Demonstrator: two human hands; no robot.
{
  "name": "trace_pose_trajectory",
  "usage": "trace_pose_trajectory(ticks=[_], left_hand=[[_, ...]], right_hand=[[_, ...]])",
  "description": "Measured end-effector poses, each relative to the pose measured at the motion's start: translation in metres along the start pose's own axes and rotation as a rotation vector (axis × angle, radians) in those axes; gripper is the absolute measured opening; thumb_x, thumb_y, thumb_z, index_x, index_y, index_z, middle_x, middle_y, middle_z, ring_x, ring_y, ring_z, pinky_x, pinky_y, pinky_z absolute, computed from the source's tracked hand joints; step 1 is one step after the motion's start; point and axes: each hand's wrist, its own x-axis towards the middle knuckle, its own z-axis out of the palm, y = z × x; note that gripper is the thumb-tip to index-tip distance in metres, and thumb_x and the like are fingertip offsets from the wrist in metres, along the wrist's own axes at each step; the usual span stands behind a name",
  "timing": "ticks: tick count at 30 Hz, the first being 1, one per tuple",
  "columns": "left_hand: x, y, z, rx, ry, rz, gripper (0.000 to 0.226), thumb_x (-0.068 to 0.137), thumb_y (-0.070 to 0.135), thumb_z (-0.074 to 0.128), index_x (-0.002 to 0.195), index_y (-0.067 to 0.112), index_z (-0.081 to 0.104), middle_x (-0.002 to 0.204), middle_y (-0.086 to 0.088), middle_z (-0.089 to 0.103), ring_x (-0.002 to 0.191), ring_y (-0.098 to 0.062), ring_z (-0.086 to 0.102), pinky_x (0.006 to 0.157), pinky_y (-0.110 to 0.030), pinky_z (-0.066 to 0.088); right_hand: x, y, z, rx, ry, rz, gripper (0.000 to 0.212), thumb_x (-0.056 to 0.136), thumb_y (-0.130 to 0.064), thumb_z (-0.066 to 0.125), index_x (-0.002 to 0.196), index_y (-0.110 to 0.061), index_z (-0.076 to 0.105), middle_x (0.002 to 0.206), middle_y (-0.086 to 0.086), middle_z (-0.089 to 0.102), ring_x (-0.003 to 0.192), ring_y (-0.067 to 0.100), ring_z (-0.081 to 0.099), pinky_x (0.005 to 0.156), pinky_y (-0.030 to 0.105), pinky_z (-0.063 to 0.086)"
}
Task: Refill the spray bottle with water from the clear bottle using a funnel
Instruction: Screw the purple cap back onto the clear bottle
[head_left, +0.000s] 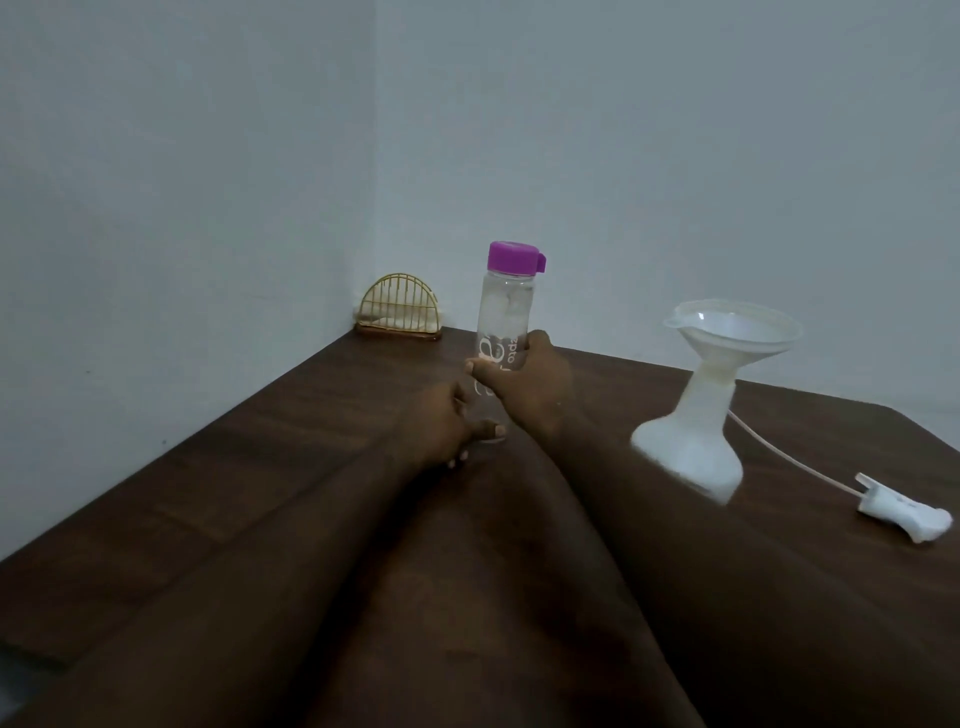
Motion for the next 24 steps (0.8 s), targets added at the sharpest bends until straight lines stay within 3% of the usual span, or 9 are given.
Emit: trace_pose_trajectory(ticks=[2,8,12,15,20,24], left_hand=[[0.019,-0.004,0.000,0.044,0.023,-0.060,0.038,0.078,0.045,0.074,0.095,0.018,0.054,0.044,0.002,0.059,0.030,-0.006,0.049,0.038,-0.019,0.040],[0.074,-0.015,-0.004,0.050,0.079,0.008,0.011,0.089,0.025,0.063,0.091,0.016,0.058,0.060,-0.004,0.069,0.036,-0.006,0.057,0.036,-0.015,0.038],[0.107,-0.020,-0.007,0.052,0.060,0.042,0.018,0.088,0.025,0.067,0.076,0.012,0.062,0.056,-0.004,0.068,0.037,-0.007,0.058,0.038,-0.014,0.038],[0.133,-0.023,-0.007,0.034,0.065,0.036,0.018,0.089,0.023,0.066,0.081,0.007,0.064,0.061,-0.007,0.068,0.038,-0.009,0.059,0.039,-0.016,0.040],[0.166,-0.028,-0.005,0.068,0.081,0.052,0.022,0.091,0.022,0.062,0.080,0.003,0.066,0.062,-0.012,0.070,0.040,-0.012,0.060,0.043,-0.017,0.041],[0.182,-0.031,-0.006,0.074,0.091,0.059,0.020,0.090,0.018,0.060,0.076,0.004,0.065,0.061,-0.011,0.069,0.038,-0.009,0.058,0.037,-0.012,0.037]], right_hand=[[0.020,0.009,0.011,0.028,-0.015,0.040,0.050,0.076,-0.041,0.080,0.108,-0.018,0.049,0.106,0.001,0.067,0.092,0.015,0.063,0.076,0.030,0.051],[0.088,0.035,0.047,0.069,0.005,0.056,0.066,0.081,-0.037,0.078,0.132,-0.012,0.045,0.112,0.003,0.058,0.100,0.016,0.056,0.082,0.027,0.043],[0.128,0.052,0.066,0.218,0.052,0.104,0.067,0.079,-0.030,0.081,0.134,-0.009,0.049,0.113,0.004,0.058,0.101,0.016,0.056,0.088,0.027,0.048],[0.156,0.065,0.084,0.199,0.086,0.117,0.067,0.078,-0.033,0.081,0.133,-0.010,0.050,0.115,0.007,0.061,0.109,0.023,0.060,0.096,0.035,0.049],[0.187,0.077,0.099,0.134,0.091,0.108,0.069,0.083,-0.036,0.076,0.141,-0.016,0.045,0.140,0.005,0.052,0.129,0.023,0.048,0.096,0.023,0.035],[0.206,0.083,0.106,0.076,0.116,0.145,0.070,0.081,-0.037,0.078,0.139,-0.013,0.047,0.140,0.007,0.053,0.130,0.025,0.047,0.101,0.027,0.036]])
